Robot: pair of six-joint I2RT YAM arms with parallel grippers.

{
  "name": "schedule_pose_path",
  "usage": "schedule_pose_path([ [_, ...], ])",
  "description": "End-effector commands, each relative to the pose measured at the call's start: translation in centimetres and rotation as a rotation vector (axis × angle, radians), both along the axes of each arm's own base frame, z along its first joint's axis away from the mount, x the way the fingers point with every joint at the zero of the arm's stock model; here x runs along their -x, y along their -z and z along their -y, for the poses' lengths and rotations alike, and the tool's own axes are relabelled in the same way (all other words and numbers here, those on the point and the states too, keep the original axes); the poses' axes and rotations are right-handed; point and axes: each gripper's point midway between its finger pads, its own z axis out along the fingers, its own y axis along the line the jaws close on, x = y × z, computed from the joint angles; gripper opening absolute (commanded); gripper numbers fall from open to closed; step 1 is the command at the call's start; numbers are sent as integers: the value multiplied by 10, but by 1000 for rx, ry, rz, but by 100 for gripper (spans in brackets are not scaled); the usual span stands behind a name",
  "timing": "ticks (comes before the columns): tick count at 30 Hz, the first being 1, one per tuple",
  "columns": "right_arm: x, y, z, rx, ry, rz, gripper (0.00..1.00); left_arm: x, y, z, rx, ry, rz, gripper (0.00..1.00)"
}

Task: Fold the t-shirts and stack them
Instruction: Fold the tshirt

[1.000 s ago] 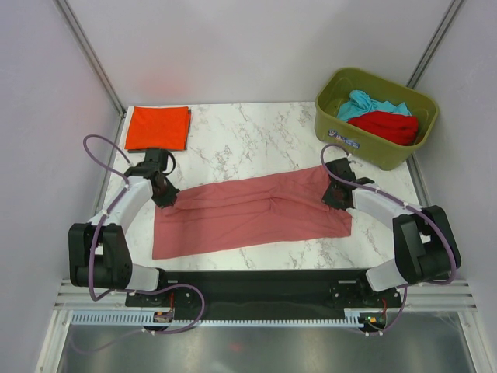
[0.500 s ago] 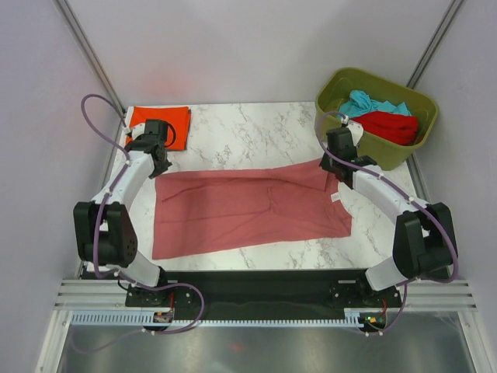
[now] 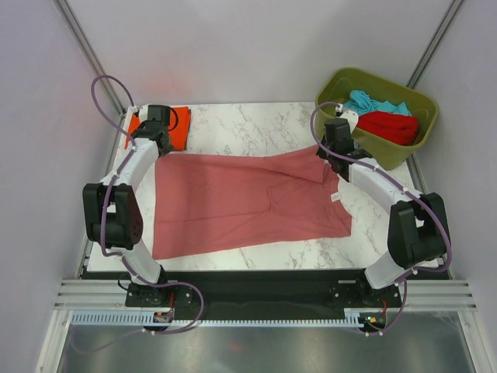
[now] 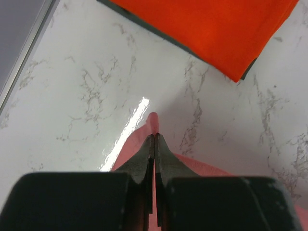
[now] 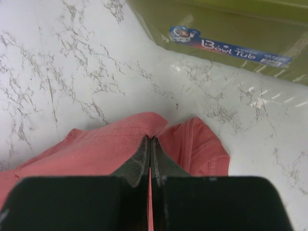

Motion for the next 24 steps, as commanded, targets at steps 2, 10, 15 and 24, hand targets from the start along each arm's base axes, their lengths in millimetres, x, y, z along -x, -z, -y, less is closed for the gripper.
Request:
schedule_pose_path([
  [2, -19, -29, 5, 18, 19, 100, 0, -38, -21, -1, -54, 84, 111, 2],
  [10, -14, -18, 3, 21, -11, 82, 0, -35, -17, 3, -35, 100, 132, 2],
  [15, -8, -3, 7, 36, -16, 57, 0, -10, -6, 2, -32, 99, 98, 2],
  [24, 4, -5, 16, 48, -10, 65, 0, 38, 17, 9, 39, 97, 47, 2],
])
